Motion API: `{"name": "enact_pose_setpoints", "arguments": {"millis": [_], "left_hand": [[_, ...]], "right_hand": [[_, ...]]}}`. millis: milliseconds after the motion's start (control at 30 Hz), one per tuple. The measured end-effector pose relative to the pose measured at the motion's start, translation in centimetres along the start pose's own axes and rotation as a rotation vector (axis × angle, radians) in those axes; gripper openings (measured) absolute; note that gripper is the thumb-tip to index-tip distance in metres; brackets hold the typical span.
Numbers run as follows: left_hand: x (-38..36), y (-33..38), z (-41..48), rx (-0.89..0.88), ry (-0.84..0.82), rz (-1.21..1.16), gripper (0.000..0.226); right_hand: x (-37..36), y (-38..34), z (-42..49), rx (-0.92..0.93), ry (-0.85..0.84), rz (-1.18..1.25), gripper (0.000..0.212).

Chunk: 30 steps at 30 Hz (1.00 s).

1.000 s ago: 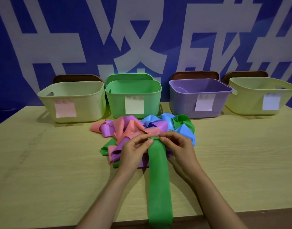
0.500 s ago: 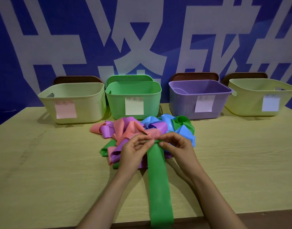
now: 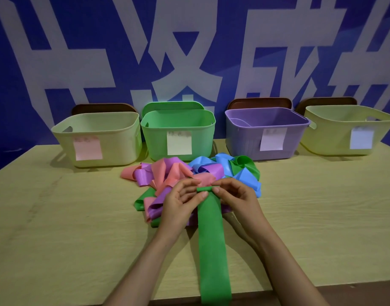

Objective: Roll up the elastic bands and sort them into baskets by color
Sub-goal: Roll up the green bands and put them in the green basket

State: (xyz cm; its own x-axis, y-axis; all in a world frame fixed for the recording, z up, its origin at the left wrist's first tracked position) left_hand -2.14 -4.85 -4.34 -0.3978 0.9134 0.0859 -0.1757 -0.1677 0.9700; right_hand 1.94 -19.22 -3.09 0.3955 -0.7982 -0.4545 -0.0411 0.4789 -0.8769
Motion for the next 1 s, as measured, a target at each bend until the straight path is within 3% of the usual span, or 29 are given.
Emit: {"name": "enact_pose_setpoints", "arguments": {"millis": [267,567,733,1000], "left_hand": [[-0.2,-0.01,-0.15,0.061,0.013,-0.048,0.01],[-0.11,0.08,-0.17,-0.007,0.016,0.007,0.02],[0.08,0.28,-0.27,-0.061,0.026,0.032,0.021],[-0.01,-0.04,-0.15,-0.012,0.026,0.027,0.021]], "right_hand": [[0.05,-0.41,0.04,0.032,-0.031,-0.002,0.014],[0.23,-0.29,-0.08,-0.006,-0.054,-0.082,0.028],[-0.14,0.1,-0.22,-0.035,-0.035,-0.089,0.013],[0.03,-0.02,-0.14,-0.032,-0.031,-0.061,0.007]]}}
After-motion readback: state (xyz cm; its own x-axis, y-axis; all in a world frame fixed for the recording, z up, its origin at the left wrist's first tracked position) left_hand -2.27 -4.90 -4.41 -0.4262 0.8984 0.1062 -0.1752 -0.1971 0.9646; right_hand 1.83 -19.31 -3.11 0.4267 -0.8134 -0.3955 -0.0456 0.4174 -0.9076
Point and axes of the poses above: each hand's wrist, its own z-axis towards the middle knuckle, its own x-axis out of the back of the hand, y = z × x, the point moved 2 cm from there along z, towards the middle knuckle, and after that the axes turned 14 degrees about z, right-handed, at the moved point
